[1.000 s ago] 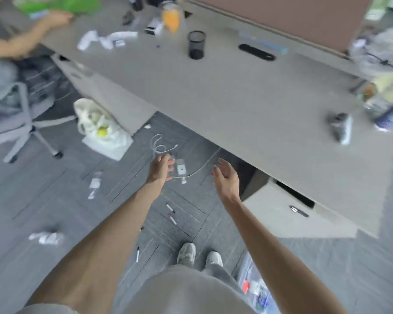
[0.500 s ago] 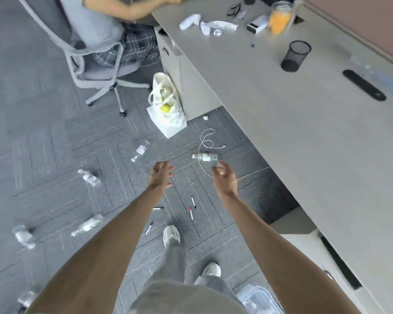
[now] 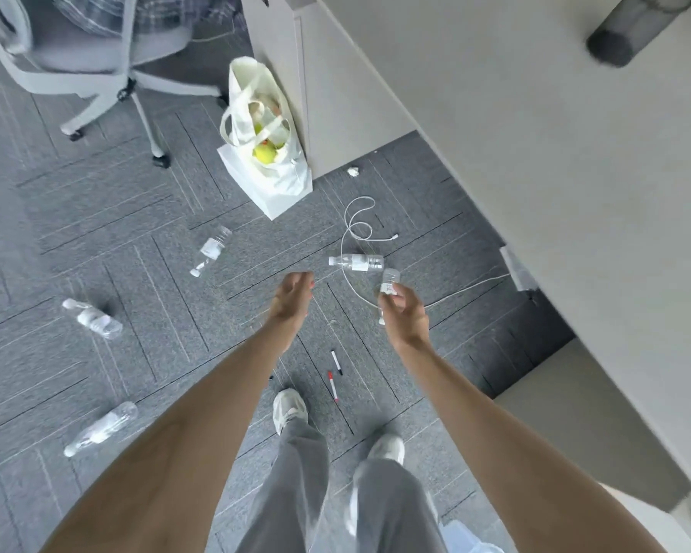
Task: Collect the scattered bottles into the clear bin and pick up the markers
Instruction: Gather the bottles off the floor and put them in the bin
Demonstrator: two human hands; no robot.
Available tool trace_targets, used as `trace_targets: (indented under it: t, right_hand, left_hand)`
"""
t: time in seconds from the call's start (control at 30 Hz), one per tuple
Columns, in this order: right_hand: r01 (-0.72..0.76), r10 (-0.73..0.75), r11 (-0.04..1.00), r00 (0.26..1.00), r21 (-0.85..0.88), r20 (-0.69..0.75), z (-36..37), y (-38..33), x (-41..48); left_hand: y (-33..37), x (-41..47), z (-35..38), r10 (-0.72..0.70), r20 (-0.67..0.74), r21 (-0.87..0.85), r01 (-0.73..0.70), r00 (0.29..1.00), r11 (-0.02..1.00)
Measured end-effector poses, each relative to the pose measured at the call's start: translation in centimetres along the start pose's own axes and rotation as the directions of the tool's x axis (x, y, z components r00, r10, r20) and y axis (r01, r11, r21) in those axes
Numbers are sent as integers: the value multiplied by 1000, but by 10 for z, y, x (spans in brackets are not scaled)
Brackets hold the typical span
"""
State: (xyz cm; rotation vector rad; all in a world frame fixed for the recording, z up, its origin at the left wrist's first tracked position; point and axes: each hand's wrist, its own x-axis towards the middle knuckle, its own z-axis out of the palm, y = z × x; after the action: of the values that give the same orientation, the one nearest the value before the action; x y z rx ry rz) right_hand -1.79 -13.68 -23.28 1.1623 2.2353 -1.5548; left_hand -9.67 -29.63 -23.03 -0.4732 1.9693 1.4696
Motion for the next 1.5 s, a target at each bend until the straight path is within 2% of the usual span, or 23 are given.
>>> trace_targets:
  t: [0.13,0.37,0.53,0.67,0.8,0.9,1.0,1.07,1.2,1.37,1.5]
  right_hand:
    - [-30,30,1000,999,-3,-18,48,52,95]
    - [27,-28,999,998,-24,-56,123,192,276]
    - [56,-75,989,987,-135,-139,139,291,370]
    - [79,-129,961,975,-264,-181,143,340,425]
    - [-23,-24,956,987,-291,-156,157,357,449]
    - [-74,52,961,995,-267,-87,163,365,453]
    - [-106,90,970,993,-220,-82,164,371,456]
    - [-75,54,979,992,-192,-116,161,371,455]
    - [43,-38,999,983,27,-178,151,357,445]
    - [205,-204,950,979,237,-29,153,323,428]
    - [221,-265,900,962,376,69,169,302,417]
  left_hand:
    - [-51,96,21,-12,34,45,10,999,999]
    - [-175,292,87,-18,40,25,17,999,1000]
    - [-242,386,133,3,58,-35,-1,998,999]
    - [-271,424,155,58,69,-8,-57,996,998]
    - [-290,439,168,103,68,104,-110,992,989]
    - [-289,434,172,111,94,71,-118,989,991]
    - [-280,428,171,120,102,83,-129,988,988]
    - [-274,425,169,136,98,80,-144,986,986]
    - [-263,423,166,147,100,48,-152,984,987]
    - [-254,422,169,141,92,-23,-139,986,990]
    - [-250,420,167,123,103,-82,-115,987,990]
